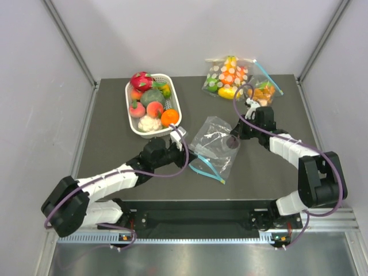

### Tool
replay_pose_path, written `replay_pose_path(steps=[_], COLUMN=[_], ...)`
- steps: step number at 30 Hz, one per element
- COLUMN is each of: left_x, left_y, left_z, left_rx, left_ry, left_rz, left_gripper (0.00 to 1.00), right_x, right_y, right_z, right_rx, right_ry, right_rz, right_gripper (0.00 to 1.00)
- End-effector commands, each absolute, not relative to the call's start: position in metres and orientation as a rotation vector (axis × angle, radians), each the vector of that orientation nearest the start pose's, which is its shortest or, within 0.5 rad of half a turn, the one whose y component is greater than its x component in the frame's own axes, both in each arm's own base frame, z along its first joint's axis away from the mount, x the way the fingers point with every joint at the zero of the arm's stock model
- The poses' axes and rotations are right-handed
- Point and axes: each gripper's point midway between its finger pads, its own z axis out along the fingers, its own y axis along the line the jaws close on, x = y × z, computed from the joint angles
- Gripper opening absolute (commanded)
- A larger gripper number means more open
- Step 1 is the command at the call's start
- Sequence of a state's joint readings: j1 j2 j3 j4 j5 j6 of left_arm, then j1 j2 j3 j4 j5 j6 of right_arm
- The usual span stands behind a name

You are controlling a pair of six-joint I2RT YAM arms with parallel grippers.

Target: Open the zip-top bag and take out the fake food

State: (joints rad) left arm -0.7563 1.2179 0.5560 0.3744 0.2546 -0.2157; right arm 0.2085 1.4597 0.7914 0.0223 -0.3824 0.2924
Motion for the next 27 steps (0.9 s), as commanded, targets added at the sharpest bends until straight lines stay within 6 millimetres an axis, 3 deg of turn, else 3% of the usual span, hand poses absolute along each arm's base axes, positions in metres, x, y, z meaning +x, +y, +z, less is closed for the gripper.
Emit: replay_pose_path(steps=[1,7,11,13,16,22,27], left_x=[0.215,0.192,0.201,0.211,0.228,0.256,0.260], left_y=[-0.310,-0.317,-0.322,-0.324,-0.329,-0.351,-0.374], left_z=[0.184,0.174,0.143,0.123,0.109,0.106,0.120], left_rx=[0.764,0.812,0.807,0.795,0.772,0.726,0.696], left_ry=[1.642,1.638,1.720,1.775,1.798,1.742,1.678], left_rz=[-1.031,-1.057,-1.023,-0.972,-0.911,-0.884,-0.931], left_gripper=[0.34,0.34,0.31,0.31,0.32,0.33,0.32], right_x=[0.362,0.364,0.363,0.362,0.359,0.352,0.337], right_y=[0.157,0.154,0.154,0.153,0.152,0.152,0.150], right_z=[0.095,0.089,0.087,0.089,0.088,0.081,0.066], right_rx=[-0.122,-0.111,-0.111,-0.113,-0.118,-0.110,-0.084], right_ry=[2.248,2.268,2.273,2.271,2.277,2.297,2.330], right_rz=[0.695,0.684,0.681,0.680,0.673,0.677,0.682], right_gripper=[0.00,0.00,0.00,0.00,0.00,0.00,0.01])
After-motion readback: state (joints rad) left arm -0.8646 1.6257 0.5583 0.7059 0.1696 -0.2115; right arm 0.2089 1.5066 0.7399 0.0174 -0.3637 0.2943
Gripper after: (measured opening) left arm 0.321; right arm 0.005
